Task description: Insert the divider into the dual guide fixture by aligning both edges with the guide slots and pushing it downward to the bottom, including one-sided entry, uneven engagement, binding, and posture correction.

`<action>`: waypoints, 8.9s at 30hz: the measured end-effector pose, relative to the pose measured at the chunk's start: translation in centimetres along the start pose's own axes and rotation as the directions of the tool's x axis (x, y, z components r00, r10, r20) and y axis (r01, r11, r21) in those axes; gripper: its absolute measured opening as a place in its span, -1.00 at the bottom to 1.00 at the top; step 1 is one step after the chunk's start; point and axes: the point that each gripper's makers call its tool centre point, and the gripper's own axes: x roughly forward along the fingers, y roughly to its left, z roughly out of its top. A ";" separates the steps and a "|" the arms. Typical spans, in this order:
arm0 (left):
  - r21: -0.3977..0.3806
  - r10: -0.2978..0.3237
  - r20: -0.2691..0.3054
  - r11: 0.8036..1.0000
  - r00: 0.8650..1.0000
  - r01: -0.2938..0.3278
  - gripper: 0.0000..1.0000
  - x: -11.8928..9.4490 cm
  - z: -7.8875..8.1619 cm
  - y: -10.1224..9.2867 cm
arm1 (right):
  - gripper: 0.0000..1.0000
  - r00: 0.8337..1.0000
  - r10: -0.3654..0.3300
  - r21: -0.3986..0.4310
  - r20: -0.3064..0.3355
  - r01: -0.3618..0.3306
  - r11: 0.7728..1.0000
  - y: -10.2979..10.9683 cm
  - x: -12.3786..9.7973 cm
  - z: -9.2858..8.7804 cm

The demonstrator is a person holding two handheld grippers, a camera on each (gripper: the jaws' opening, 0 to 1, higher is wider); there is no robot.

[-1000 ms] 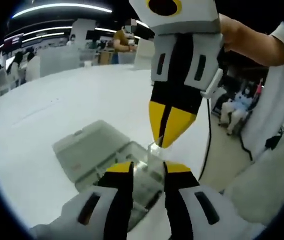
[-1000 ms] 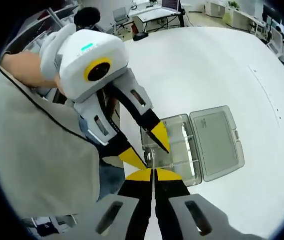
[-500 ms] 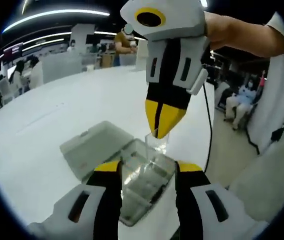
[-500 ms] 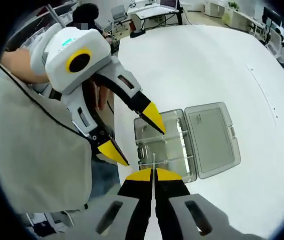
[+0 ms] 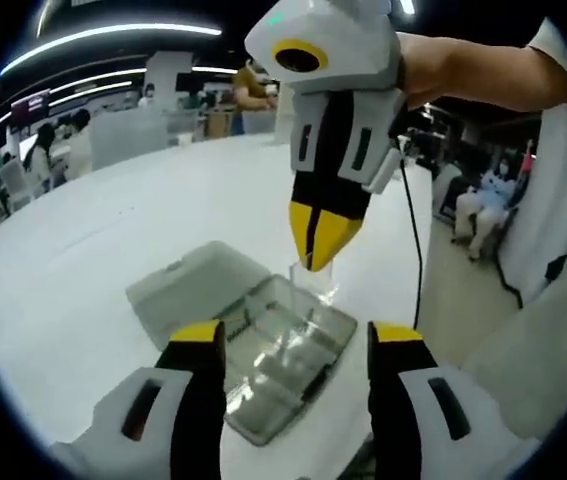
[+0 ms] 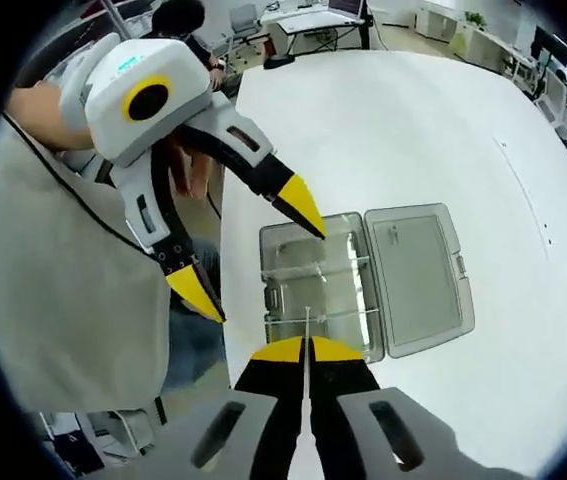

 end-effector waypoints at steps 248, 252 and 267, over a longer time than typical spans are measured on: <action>-0.054 0.043 -0.018 0.998 0.999 -0.044 0.62 0.5 -0.7 1.8 | -1.00 0.982 -0.044 -0.130 -0.182 0.021 0.991 -1.3 6.0 -3.2; -0.052 0.044 -0.021 0.998 0.999 -0.045 0.62 0.4 -0.7 1.9 | -1.00 0.984 -0.040 -0.123 -0.176 0.019 0.992 -1.3 6.2 -3.2; -0.060 0.047 -0.024 0.997 0.999 -0.049 0.62 0.4 -1.1 2.2 | -1.00 0.986 -0.042 -0.096 -0.162 0.027 0.995 -1.7 7.7 -3.8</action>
